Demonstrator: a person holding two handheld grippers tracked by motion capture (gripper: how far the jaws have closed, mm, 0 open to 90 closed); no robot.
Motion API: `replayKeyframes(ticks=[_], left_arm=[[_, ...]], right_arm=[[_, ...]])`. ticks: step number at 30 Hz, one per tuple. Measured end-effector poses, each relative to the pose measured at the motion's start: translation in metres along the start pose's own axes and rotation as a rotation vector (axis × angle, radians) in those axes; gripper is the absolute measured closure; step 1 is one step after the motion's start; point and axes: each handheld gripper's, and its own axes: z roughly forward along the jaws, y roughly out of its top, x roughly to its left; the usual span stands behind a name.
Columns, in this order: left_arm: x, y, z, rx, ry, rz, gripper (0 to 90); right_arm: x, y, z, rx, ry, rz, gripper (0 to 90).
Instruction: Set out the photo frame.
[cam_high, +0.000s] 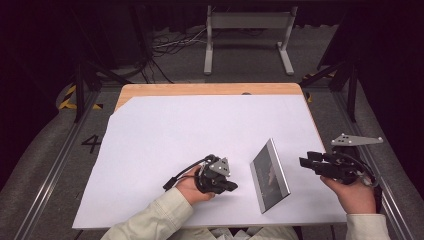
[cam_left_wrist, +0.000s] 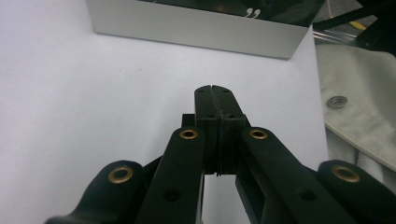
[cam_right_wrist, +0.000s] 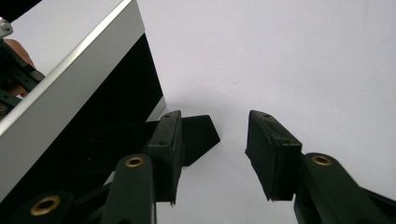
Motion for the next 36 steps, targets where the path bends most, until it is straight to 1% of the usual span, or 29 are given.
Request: replayKeyframes(ticks=[2,6,7,11,14,16,19,23,25,26,31,32,36], left_arm=[[0.002,-0.001,-0.002,0.004,0.011,-0.009,90.0],[0.003,-0.002,-0.003,0.002,0.016,-0.011,90.0],[0.004,-0.003,-0.004,0.0,0.022,-0.017,90.0],[0.006,-0.004,-0.006,-0.005,0.025,-0.023,89.9],[0.008,-0.006,-0.008,-0.005,0.032,-0.028,89.8],[0.008,-0.007,-0.008,-0.003,0.036,-0.032,89.7],[0.008,-0.007,-0.009,-0.004,0.043,-0.025,89.5],[0.011,-0.01,-0.011,-0.009,0.048,-0.034,89.3],[0.01,-0.01,-0.01,-0.007,0.047,-0.038,88.6],[0.01,-0.01,-0.009,0.002,0.052,-0.03,88.2],[0.01,-0.01,-0.009,0.002,0.054,-0.039,87.7],[0.01,-0.01,-0.009,0.002,0.054,-0.039,87.6],[0.011,-0.011,-0.01,0.001,0.058,-0.048,87.6]], right_arm=[[0.0,0.001,-0.002,0.01,0.003,0.024,57.8],[0.0,0.003,-0.004,0.024,-0.002,0.042,58.2],[0.0,0.003,-0.005,0.028,-0.007,0.05,58.2],[0.001,0.004,-0.006,0.032,-0.012,0.053,58.0],[0.002,0.005,-0.006,0.022,-0.014,0.058,55.1],[0.004,0.005,-0.006,0.023,-0.012,0.058,55.0],[0.006,0.006,-0.007,0.026,-0.011,0.053,55.3],[0.009,0.01,-0.011,0.027,-0.007,0.049,56.3],[0.011,0.013,-0.011,0.041,-0.002,0.059,56.8],[0.012,0.015,-0.01,0.05,-0.002,0.063,56.9],[0.018,0.025,-0.011,0.081,-0.012,0.05,58.4],[0.018,0.025,-0.011,0.081,-0.012,0.05,58.4],[0.022,0.031,-0.013,0.11,-0.015,0.053,59.0]])
